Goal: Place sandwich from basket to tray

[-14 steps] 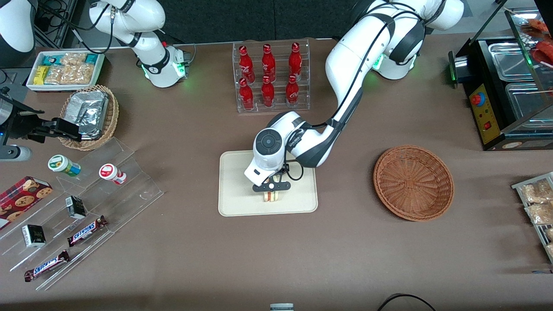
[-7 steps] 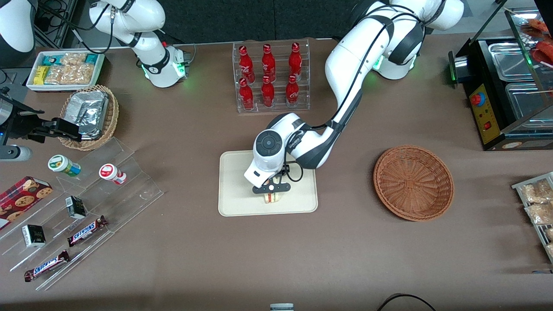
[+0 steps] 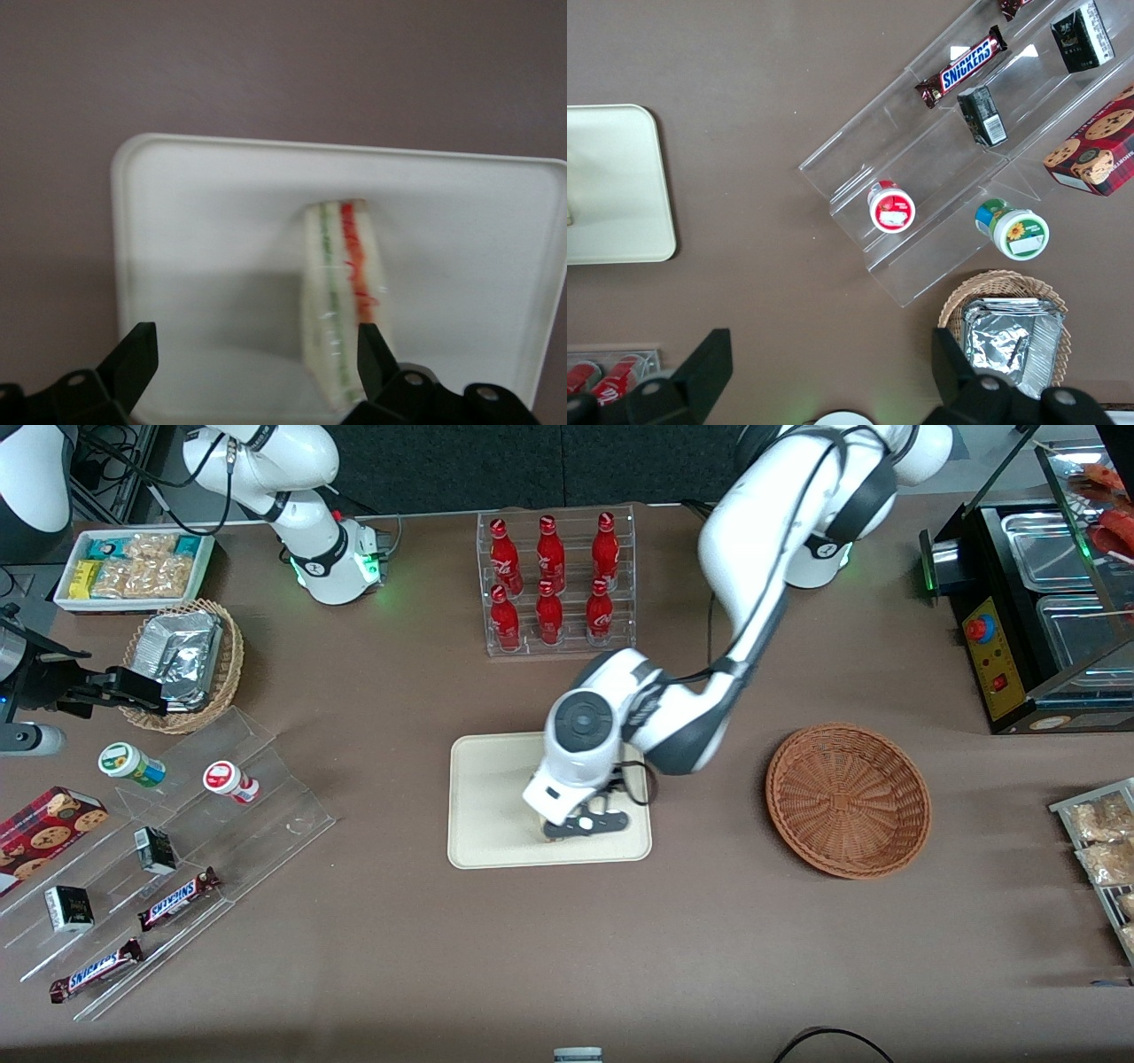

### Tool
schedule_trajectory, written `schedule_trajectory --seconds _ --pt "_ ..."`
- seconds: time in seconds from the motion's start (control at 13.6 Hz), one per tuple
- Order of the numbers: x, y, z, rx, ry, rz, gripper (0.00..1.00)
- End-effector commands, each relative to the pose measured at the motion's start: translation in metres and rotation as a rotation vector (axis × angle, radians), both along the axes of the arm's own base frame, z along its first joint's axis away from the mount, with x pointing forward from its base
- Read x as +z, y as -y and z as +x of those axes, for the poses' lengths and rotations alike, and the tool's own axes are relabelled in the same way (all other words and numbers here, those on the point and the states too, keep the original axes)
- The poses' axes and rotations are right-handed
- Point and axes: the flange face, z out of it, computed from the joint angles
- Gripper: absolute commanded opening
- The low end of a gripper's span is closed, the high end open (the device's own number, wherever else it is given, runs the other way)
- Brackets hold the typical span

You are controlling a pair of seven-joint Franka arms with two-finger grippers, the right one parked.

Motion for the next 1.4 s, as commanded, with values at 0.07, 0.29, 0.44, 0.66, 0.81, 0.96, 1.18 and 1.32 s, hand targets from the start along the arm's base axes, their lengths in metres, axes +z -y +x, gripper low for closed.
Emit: schedule_trajectory --seconds 0.07,0.29,0.44,0.66,0.81,0.96,1.18,1.32 --pt "0.020 -0.078 -0.008 -0.088 -0.078 0.022 1.00" --pt "0.021 -0.146 -0.019 -0.147 -0.095 0.028 0.99" --pt "0.014 -0.193 -0.023 -0.184 -0.066 0.016 0.99" --pt "0.017 -0.275 -0.027 -0.251 -0.048 0.003 0.99" --pt "0.032 -0.313 -0.028 -0.332 -0.063 -0.003 0.99" --pt "0.056 -0.342 -0.029 -0.325 -0.075 -0.002 0.99" --pt "0.114 -0.377 -0.040 -0.269 -0.047 0.005 0.99" --pt "0.151 -0.398 -0.049 -0.228 -0.005 0.012 0.99"
